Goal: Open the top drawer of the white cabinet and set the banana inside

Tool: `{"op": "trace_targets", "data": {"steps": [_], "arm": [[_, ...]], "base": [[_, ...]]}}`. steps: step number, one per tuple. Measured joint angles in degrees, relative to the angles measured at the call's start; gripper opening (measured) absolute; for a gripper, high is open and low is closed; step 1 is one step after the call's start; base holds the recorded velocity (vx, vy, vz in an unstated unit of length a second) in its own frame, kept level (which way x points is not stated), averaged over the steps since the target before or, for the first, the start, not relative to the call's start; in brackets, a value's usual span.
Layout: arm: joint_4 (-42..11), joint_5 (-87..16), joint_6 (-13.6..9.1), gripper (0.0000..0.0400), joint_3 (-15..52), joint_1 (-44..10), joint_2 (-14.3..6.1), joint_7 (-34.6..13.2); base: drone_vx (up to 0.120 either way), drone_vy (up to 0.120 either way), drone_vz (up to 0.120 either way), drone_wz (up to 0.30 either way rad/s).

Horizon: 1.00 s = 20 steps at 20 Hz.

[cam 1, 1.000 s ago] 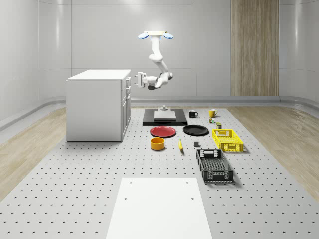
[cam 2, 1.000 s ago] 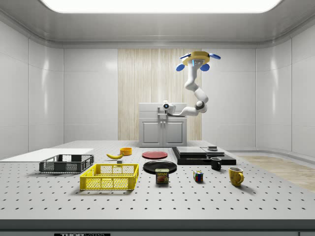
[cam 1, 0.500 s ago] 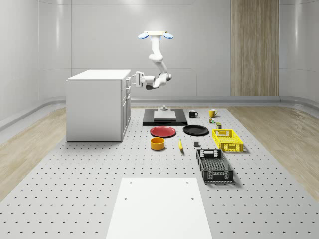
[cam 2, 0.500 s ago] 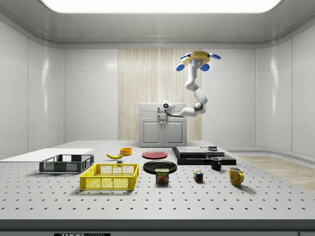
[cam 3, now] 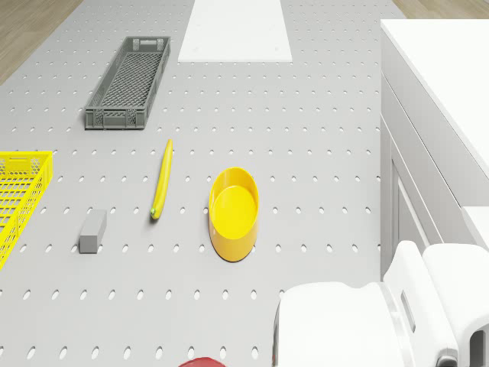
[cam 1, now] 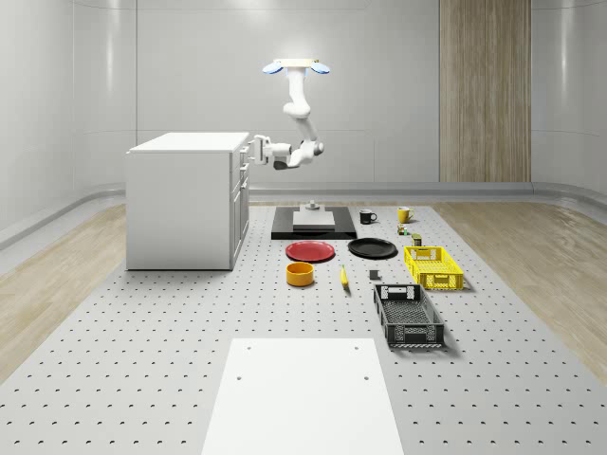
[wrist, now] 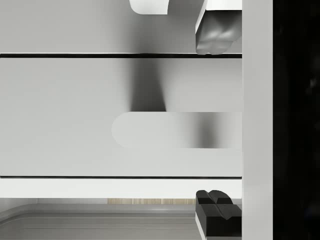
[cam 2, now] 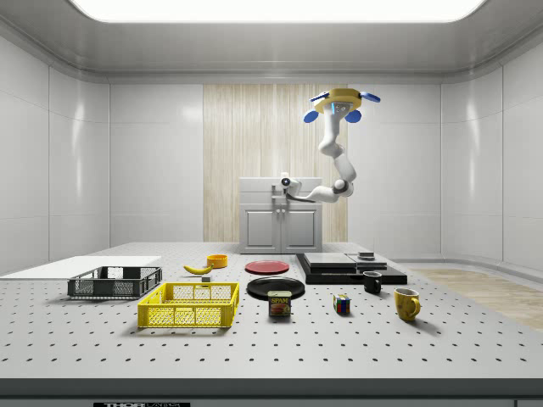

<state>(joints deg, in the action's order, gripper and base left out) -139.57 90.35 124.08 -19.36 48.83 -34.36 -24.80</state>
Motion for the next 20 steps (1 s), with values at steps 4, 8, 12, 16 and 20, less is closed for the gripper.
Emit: {"op": "trace_targets", "data": {"steps": [4,8,12,16,20], "arm": [[1.49,1.01,-1.13,0.0400,0.76,-1.14,2.25,0.51],[2.58,1.92,-2.00,0.0400,1.77,-2.38,3.93,0.85],[3.45,3.13,-2.31,0.0400,3.28,-3.48,5.31,1.18],[3.91,3.97,-2.71,0.0400,4.67,-4.75,6.12,1.34],[4.11,4.51,-3.23,0.0400,5.89,-6.12,6.56,1.38]], "base": [[0.000,0.000,0.000,0.000],[0.000,0.000,0.000,0.000],[0.000,0.000,0.000,0.000],[0.000,0.000,0.000,0.000],[0.000,0.000,0.000,0.000]]}}
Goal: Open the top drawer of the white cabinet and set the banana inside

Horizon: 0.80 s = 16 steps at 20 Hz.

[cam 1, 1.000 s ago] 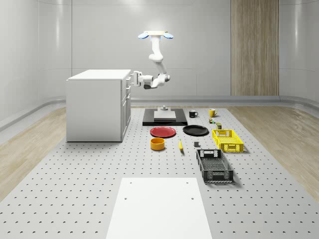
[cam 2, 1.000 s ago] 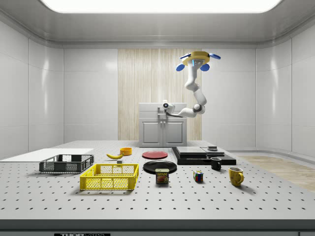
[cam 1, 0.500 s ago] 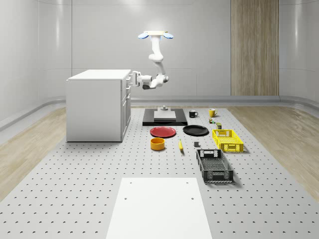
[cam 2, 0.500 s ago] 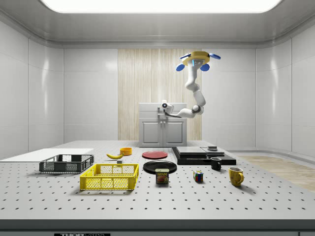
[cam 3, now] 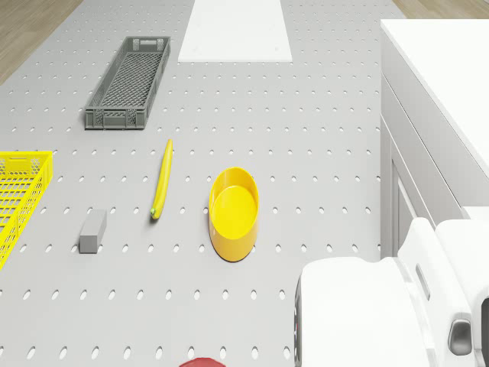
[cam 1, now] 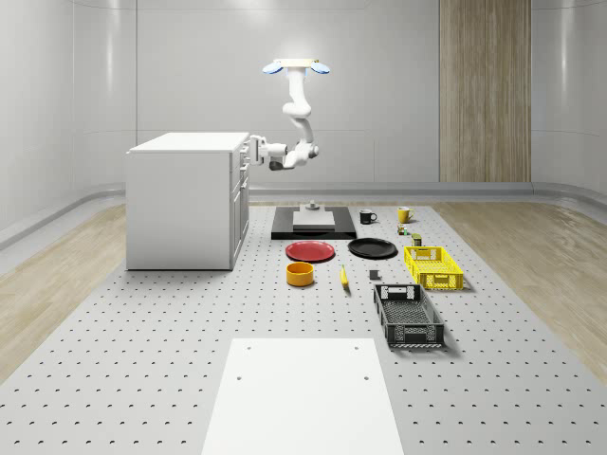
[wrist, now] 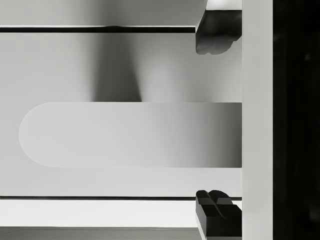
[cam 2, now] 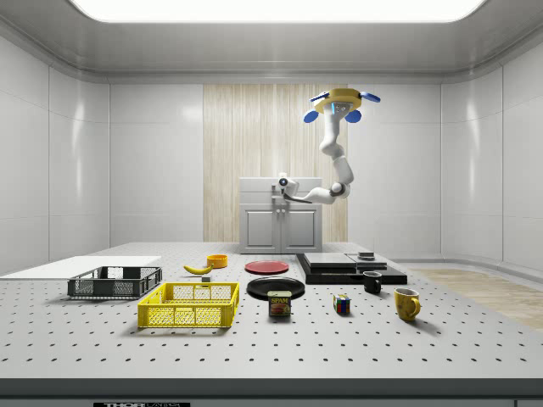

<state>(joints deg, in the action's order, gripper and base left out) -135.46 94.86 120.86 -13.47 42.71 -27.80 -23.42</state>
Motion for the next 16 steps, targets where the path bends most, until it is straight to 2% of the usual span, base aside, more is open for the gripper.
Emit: {"op": "trace_targets", "data": {"steps": [2,4,16], "arm": [[0.15,0.36,-0.15,0.0400,0.67,-0.62,0.27,0.05],[0.81,-0.15,-0.23,0.0400,1.71,-1.65,0.21,-3.33],[0.48,2.64,-1.80,0.0367,4.88,-5.34,1.15,-0.75]], "base": [[0.000,0.000,0.000,0.000],[0.000,0.000,0.000,0.000],[0.000,0.000,0.000,0.000]]}}
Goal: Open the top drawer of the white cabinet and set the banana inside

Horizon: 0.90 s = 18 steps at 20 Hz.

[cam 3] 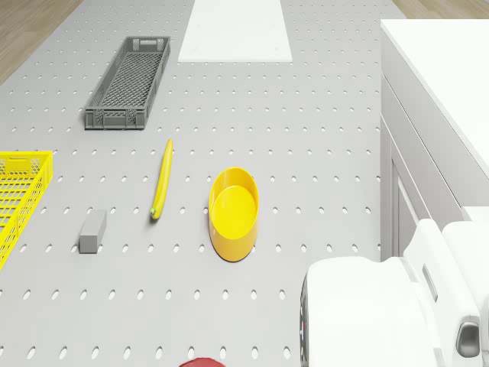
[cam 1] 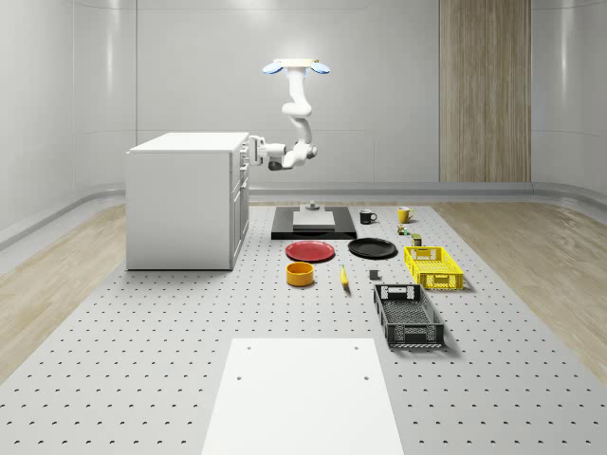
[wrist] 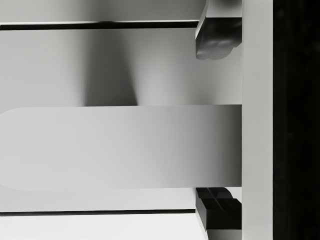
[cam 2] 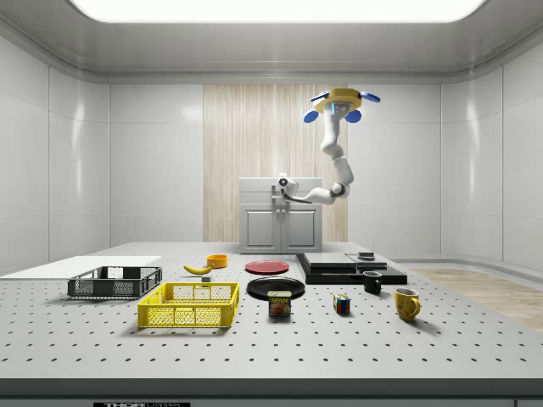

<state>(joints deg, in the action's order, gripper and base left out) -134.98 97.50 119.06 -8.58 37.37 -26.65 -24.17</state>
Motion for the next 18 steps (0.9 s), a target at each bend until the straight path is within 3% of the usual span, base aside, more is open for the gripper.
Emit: {"op": "trace_targets", "data": {"steps": [2,8,9,10,11,15,16,17,18], "arm": [[-0.05,0.26,-0.26,0.0363,0.48,-0.61,0.06,0.00],[-0.98,2.60,-1.38,0.0300,1.77,-2.42,0.46,2.97],[-1.42,3.88,-1.70,0.0259,1.97,-2.73,0.79,5.43],[-1.01,2.83,-2.06,0.0290,2.54,-3.57,0.44,1.14],[-0.99,2.56,-2.19,0.0304,2.92,-4.04,0.46,1.11],[-1.21,3.38,-2.61,0.0289,3.85,-5.18,0.59,2.10],[-1.64,4.57,-2.89,0.0243,4.00,-5.32,0.95,4.97],[-1.40,4.05,-2.90,0.0269,4.37,-5.74,0.72,1.77],[-1.57,4.50,-3.10,0.0252,4.59,-6.02,0.88,3.14]], "base": [[0.000,0.000,0.000,0.000],[0.000,0.000,0.000,0.000],[0.000,0.000,0.000,0.000],[0.000,0.000,0.000,0.000],[0.000,0.000,0.000,0.000],[0.000,0.000,0.000,0.000],[0.000,0.000,0.000,0.000],[0.000,0.000,0.000,0.000],[0.000,0.000,0.000,0.000]]}}
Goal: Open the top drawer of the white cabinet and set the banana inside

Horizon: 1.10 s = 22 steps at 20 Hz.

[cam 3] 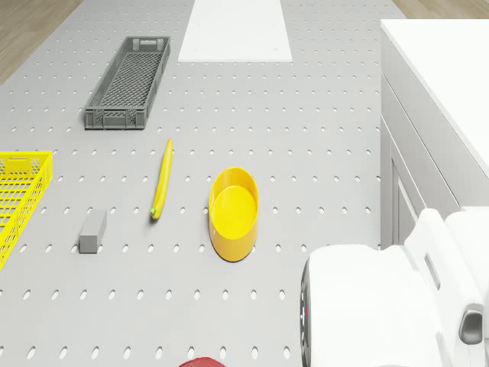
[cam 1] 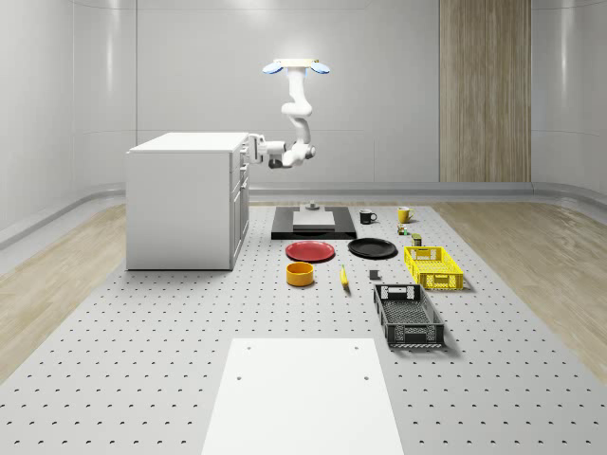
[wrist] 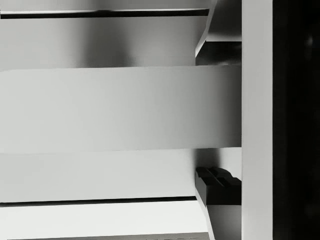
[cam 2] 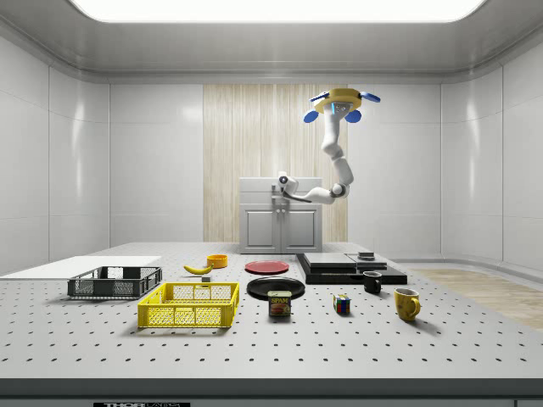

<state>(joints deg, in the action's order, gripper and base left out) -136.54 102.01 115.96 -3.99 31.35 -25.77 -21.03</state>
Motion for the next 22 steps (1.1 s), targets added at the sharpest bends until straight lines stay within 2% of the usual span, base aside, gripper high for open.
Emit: {"op": "trace_targets", "data": {"steps": [1,5,8,11,16,22], "arm": [[0.34,-0.80,-0.31,0.0285,0.47,-0.70,-0.29,-3.66],[-0.09,-1.27,-1.05,0.0300,0.86,-1.91,-0.66,-0.94],[-0.27,-2.09,-1.33,0.0350,1.13,-2.57,-0.80,-0.90],[-0.34,-2.64,-1.52,0.0376,1.42,-3.10,-0.86,-1.12],[-0.09,-2.67,-1.39,0.0393,2.24,-3.64,-0.59,-1.22],[-0.27,-2.35,-1.60,0.0393,2.97,-4.41,-0.40,-1.91]], "base": [[0.000,0.000,0.000,0.000],[0.000,0.000,0.000,0.000],[0.000,0.000,0.000,0.000],[0.000,0.000,0.000,0.000],[0.000,0.000,0.000,0.000],[0.000,0.000,0.000,0.000]]}}
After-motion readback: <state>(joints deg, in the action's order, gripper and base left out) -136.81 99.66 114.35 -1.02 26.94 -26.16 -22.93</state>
